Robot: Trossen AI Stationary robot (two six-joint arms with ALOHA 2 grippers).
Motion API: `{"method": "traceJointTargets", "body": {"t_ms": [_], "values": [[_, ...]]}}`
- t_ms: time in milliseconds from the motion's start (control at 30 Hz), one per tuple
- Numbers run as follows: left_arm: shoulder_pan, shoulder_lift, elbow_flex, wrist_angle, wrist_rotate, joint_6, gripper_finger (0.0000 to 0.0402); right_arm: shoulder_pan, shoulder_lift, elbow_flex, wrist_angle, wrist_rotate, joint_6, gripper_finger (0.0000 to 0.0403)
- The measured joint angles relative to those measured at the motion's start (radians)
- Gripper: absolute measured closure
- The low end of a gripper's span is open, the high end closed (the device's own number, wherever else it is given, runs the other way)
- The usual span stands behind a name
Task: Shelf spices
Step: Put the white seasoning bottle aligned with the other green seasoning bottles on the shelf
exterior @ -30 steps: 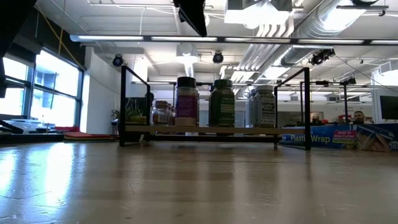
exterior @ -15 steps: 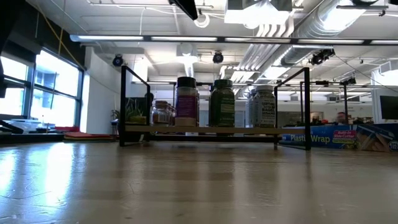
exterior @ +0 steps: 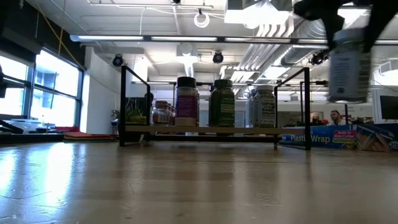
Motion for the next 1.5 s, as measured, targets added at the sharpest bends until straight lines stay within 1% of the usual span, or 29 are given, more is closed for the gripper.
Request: {"method": "traceJointTargets", "body": {"t_ms": [100,300,400,500,633,833,1067,1233,1333,1500], "values": [[-0.001,-0.018,0.0,-0.044,-0.007,-0.005,0.0401,-0.097,0.001,-0.009,0.033,0.023,-0.104,0.0215],[-0.004,-0.054,0.0,-0.117,-0.013,-0.016,0.0401,-0.32,0.0,-0.009,0.145,0.021,-0.209,0.0215],[-0.004,-0.073,0.0,-0.129,-0.021,-0.03,0.0401,-0.419,-0.001,-0.009,0.201,-0.015,-0.281,0.0215],[-0.004,-0.089,0.0,-0.13,-0.044,-0.031,0.0401,-0.517,0.007,-0.008,0.208,-0.055,-0.316,0.0215],[-0.004,-0.106,0.0,-0.131,-0.066,-0.047,0.0401,-0.613,0.029,-0.008,0.209,-0.067,-0.358,0.0215],[-0.004,-0.114,0.0,-0.131,-0.104,-0.075,0.0401,-0.678,0.07,-0.008,0.214,-0.11,-0.399,0.0215],[-0.004,-0.114,0.0,-0.131,-0.111,-0.109,0.0401,-0.688,0.103,-0.008,0.247,-0.134,-0.409,0.0215],[-0.004,-0.114,0.0,-0.131,-0.111,-0.124,0.0401,-0.688,0.117,-0.008,0.277,-0.129,-0.41,0.0174],[-0.004,-0.113,0.0,-0.131,-0.111,-0.125,0.0401,-0.688,0.119,-0.008,0.279,-0.11,-0.404,0.0167],[-0.004,-0.113,0.0,-0.131,-0.112,-0.125,0.0401,-0.688,0.119,-0.008,0.29,-0.076,-0.336,0.0164]]}}
